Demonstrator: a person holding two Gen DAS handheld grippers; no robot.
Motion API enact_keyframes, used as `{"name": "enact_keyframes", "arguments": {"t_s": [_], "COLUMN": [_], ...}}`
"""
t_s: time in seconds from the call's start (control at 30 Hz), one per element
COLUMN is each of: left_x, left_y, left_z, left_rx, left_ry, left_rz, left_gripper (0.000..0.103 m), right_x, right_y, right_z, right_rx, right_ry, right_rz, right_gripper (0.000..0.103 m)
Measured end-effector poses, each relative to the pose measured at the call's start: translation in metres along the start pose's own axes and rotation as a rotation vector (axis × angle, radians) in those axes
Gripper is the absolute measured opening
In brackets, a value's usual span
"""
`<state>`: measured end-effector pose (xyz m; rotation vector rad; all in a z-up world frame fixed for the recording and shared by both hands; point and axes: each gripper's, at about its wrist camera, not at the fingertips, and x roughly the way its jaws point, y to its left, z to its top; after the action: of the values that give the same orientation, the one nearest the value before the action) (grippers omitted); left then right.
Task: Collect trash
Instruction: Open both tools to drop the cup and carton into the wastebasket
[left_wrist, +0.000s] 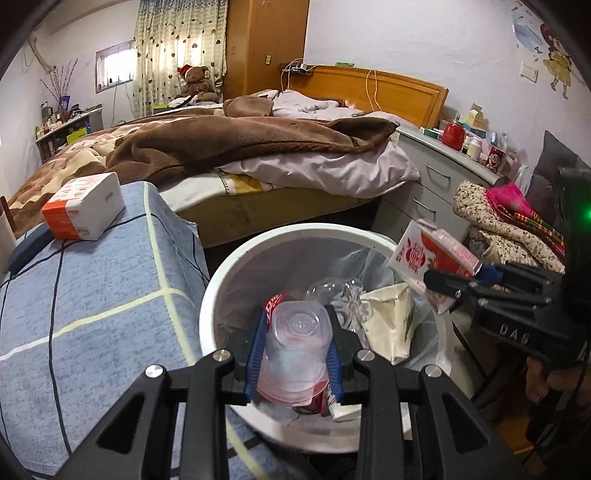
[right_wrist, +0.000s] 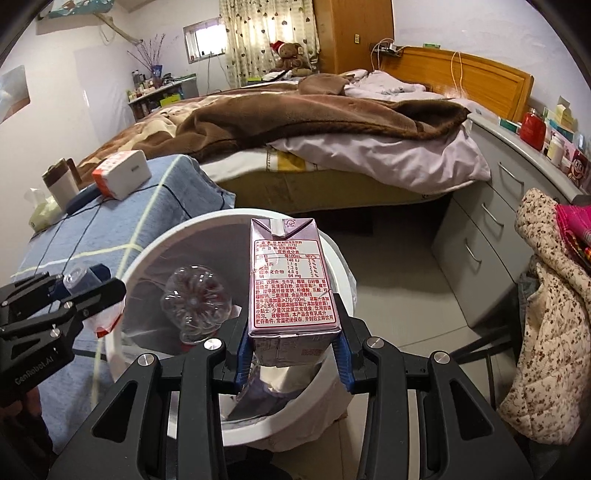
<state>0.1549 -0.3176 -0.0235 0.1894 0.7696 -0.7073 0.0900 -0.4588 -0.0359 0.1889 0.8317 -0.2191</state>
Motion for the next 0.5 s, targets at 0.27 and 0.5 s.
{"name": "enact_keyframes", "arguments": {"t_s": [0.27,0.5], "left_x": [0.010,0.007], "left_y": [-0.001,0.005], "left_z": [0.001,0.001], "left_rx": [-0.009,-0.033], "left_ry": [0.022,0.015], "left_rz": [-0.003,-0.003], "left_gripper": [0.048,0.067], "right_x": [0.012,0.008], "right_y": [-0.003,-0.004], "right_z": [-0.001,-0.001], "right_rx": [-0.001,0.018], "right_ry": [0.032,0.014], "right_rz": [0.002,0.019], "right_gripper": [0.039,0.062]}}
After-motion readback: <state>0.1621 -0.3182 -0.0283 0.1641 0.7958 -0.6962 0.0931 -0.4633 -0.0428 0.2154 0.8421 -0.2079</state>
